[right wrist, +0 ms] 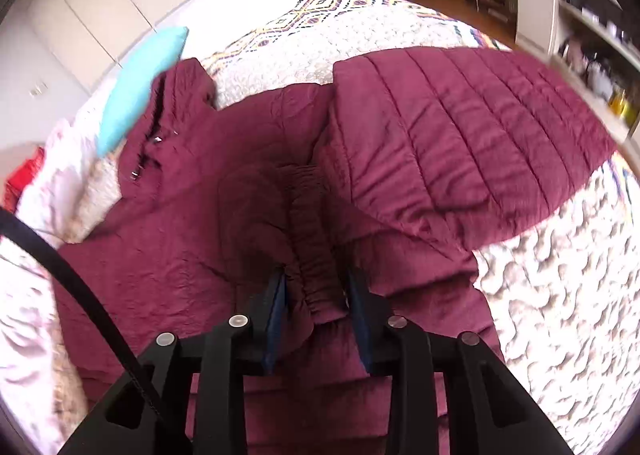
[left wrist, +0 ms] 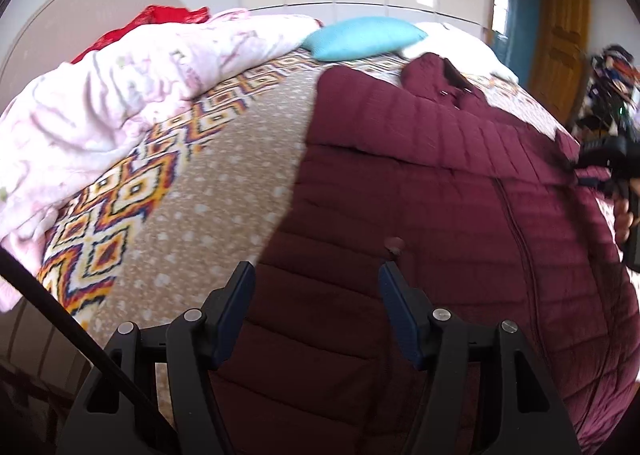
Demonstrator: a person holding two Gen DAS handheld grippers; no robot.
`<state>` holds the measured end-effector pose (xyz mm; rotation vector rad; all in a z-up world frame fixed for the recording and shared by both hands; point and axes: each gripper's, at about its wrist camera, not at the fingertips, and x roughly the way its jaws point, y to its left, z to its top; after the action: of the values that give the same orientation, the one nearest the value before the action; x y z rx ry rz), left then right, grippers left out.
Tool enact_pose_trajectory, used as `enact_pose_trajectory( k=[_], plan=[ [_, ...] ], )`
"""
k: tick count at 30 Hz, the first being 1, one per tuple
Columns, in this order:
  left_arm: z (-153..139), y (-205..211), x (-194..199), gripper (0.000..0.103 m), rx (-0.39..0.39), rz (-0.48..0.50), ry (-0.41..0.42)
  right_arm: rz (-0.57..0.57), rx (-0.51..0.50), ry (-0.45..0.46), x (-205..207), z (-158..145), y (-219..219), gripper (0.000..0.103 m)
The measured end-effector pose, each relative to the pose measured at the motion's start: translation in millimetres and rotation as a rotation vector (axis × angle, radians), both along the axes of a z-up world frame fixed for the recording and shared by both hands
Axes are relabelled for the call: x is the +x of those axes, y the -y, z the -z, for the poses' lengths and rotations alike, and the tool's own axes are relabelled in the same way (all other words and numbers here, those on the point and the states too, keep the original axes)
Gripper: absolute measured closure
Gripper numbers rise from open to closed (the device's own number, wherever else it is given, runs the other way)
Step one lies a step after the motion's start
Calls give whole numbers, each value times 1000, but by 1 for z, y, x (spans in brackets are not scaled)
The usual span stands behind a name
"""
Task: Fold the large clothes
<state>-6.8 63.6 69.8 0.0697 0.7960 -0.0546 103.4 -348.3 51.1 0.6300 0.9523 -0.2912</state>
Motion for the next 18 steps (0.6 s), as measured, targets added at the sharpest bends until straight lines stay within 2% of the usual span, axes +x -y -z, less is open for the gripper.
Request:
enact_pose_trajectory(
  k=[5,8,11,14,18],
  plan=[
    [13,22,0,40,26,39,-20,-1,-30,52,-41,-20,20,62],
    [24,35,3,40,17,69,-40,50,-33,53,-68,-19,53,61],
    [34,42,6,40,4,90,-53,126,-30,46,-97,-12,92,56],
    [48,47,10,40,0,96,-87,227,42,64,-118,-2,129,48],
    [57,49,11,32,14,90,-70,351,152,107,-135,14,176,47]
  ],
)
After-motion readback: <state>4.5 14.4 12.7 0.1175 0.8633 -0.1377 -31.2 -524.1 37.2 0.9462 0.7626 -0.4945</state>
